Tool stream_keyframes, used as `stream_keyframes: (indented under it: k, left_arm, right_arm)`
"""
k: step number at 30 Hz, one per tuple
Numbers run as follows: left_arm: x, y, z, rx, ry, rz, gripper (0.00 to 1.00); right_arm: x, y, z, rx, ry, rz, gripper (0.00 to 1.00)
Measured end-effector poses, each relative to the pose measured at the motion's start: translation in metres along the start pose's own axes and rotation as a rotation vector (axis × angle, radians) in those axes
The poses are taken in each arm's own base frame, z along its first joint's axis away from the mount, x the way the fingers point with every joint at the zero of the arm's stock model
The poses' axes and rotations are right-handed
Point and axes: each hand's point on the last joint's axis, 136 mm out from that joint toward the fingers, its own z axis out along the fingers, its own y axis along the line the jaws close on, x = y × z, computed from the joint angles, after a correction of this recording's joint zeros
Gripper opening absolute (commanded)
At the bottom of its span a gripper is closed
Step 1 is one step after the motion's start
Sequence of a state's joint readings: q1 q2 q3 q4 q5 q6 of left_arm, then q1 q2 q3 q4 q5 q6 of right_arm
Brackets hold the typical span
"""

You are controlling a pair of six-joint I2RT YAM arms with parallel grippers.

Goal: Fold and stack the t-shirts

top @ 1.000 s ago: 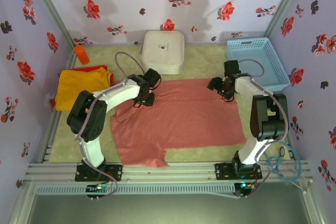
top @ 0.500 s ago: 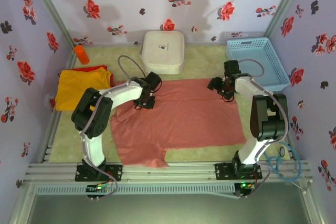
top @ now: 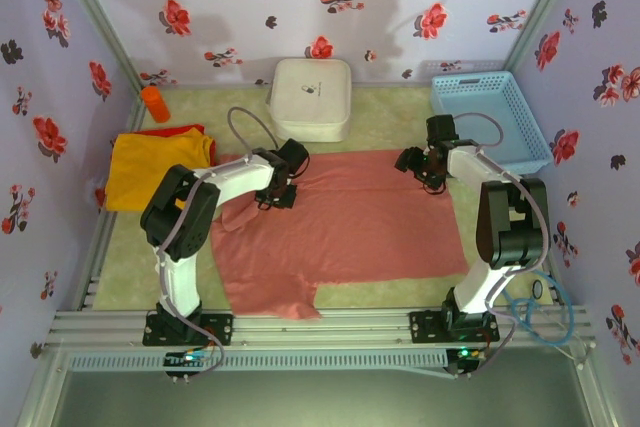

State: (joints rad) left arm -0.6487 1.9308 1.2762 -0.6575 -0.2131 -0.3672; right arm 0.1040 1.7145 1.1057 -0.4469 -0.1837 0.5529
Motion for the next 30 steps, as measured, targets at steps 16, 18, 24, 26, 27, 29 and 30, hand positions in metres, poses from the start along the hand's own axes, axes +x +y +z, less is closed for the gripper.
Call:
stream_keyframes:
  k: [16, 18, 24, 26, 27, 29, 30]
  left_arm:
    - [0.011, 0.000, -0.026, -0.023, 0.055, -0.049, 0.00]
    - [0.013, -0.007, -0.034, -0.025, 0.063, -0.058, 0.00]
    - [0.023, -0.027, -0.053, -0.020, 0.089, -0.086, 0.00]
    - [0.025, -0.034, -0.058, -0.016, 0.094, -0.095, 0.00]
    - [0.026, -0.037, -0.061, -0.014, 0.096, -0.100, 0.00]
    - [0.026, -0.040, -0.066, -0.012, 0.096, -0.112, 0.00]
    - [0.027, -0.042, -0.068, -0.011, 0.099, -0.119, 0.01]
  right_arm:
    - [0.000, 0.000, 0.000, 0.000, 0.000, 0.000, 0.71]
    - [0.000, 0.000, 0.000, 0.000, 0.000, 0.000, 0.71]
    - [0.001, -0.001, 0.000, 0.002, 0.003, -0.003, 0.71]
    - [0.001, -0.001, 0.000, 0.003, 0.004, -0.003, 0.71]
    - [0.001, -0.001, 0.000, 0.003, 0.004, -0.002, 0.71]
    - [0.001, -0.001, 0.000, 0.003, 0.005, -0.002, 0.71]
    - [0.001, -0.001, 0.000, 0.003, 0.005, -0.002, 0.71]
